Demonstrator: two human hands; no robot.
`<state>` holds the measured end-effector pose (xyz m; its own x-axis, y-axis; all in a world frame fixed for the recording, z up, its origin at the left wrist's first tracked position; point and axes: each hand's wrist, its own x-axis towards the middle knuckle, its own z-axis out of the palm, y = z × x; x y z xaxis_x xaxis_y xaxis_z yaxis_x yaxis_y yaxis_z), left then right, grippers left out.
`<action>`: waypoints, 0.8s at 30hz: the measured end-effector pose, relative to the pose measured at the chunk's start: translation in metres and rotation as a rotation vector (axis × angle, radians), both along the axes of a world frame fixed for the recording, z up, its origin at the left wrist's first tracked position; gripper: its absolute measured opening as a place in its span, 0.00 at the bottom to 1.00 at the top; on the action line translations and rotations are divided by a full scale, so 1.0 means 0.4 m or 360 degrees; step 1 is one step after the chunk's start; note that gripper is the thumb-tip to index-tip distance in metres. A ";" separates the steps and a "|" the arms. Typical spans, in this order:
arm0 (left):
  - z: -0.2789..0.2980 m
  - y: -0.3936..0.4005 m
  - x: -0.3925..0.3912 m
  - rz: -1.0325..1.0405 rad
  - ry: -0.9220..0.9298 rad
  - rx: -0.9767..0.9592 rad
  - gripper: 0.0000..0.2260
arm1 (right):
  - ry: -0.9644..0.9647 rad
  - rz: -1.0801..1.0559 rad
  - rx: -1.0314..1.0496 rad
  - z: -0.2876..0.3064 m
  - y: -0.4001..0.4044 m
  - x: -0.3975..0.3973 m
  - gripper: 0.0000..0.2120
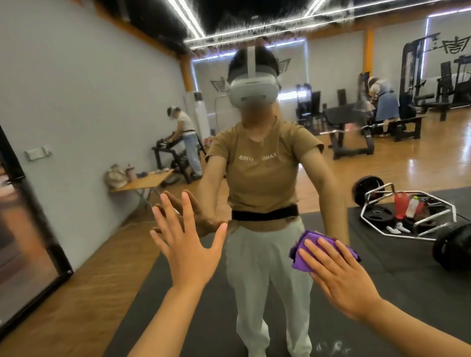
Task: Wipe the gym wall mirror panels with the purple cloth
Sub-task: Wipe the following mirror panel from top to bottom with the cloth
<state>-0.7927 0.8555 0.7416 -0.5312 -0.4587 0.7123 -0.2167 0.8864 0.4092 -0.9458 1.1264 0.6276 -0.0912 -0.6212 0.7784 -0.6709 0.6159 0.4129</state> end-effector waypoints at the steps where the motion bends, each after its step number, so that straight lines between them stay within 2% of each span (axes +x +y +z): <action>1: -0.004 -0.003 0.001 -0.0024 0.0021 -0.0009 0.44 | 0.0024 0.0026 0.0000 0.019 0.002 -0.004 0.26; 9: -0.052 0.028 -0.008 -0.0017 0.0026 -0.0110 0.40 | -0.0063 0.0158 -0.0525 0.386 -0.032 -0.019 0.27; 12: -0.073 0.051 -0.017 0.0004 0.0042 -0.0110 0.39 | -0.0081 0.0177 -0.0606 0.424 -0.040 -0.025 0.27; 16: -0.096 0.053 -0.029 0.0035 0.0106 -0.0120 0.37 | -0.0010 0.0217 -0.0559 0.328 -0.042 -0.031 0.26; 21: -0.123 0.049 -0.044 0.0025 0.0174 -0.0178 0.35 | -0.0004 0.0243 -0.0309 0.093 -0.020 -0.032 0.27; 24: -0.174 0.062 -0.054 -0.0010 0.0167 -0.0251 0.35 | 0.0022 0.0195 -0.0167 -0.054 -0.002 -0.036 0.31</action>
